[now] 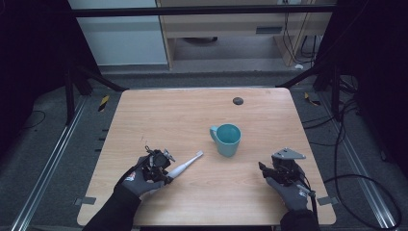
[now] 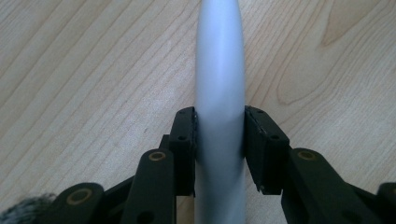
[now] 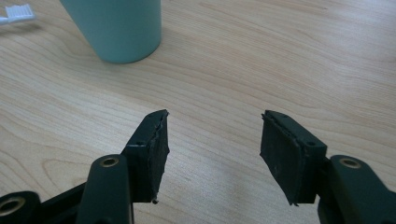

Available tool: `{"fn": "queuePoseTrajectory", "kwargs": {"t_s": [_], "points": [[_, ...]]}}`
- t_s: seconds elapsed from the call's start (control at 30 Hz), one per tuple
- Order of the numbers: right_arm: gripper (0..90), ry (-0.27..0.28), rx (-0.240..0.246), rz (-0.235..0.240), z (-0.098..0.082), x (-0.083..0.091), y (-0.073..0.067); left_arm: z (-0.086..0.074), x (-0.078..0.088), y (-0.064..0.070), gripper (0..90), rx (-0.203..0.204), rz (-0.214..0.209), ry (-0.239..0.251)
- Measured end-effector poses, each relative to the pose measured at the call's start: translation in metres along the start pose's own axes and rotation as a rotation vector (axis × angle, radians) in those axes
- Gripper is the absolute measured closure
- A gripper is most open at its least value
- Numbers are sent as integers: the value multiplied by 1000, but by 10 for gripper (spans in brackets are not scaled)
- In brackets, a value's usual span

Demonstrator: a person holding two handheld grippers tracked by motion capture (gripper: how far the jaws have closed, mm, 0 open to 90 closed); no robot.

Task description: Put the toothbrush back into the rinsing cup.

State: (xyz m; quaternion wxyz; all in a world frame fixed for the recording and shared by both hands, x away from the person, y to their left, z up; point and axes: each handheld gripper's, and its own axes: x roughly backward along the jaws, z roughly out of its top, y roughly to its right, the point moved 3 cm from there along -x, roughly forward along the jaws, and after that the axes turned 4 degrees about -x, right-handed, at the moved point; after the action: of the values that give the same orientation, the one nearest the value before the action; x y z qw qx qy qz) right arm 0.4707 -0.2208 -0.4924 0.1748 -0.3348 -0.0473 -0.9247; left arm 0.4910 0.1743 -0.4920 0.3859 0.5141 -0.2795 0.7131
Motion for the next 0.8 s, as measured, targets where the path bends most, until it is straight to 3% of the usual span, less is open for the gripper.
{"fn": "queuePoseTrajectory", "kwargs": {"t_s": [0.5, 0.63, 0.8], "points": [[417, 4, 1, -2, 0, 1, 0, -1, -1, 2, 658, 24, -4, 24], [417, 6, 0, -5, 0, 1, 2, -2, 2, 2, 659, 41, -13, 52], [417, 7, -2, -7, 0, 2, 3, -5, 21, 1, 658, 70, 8, 115]]}}
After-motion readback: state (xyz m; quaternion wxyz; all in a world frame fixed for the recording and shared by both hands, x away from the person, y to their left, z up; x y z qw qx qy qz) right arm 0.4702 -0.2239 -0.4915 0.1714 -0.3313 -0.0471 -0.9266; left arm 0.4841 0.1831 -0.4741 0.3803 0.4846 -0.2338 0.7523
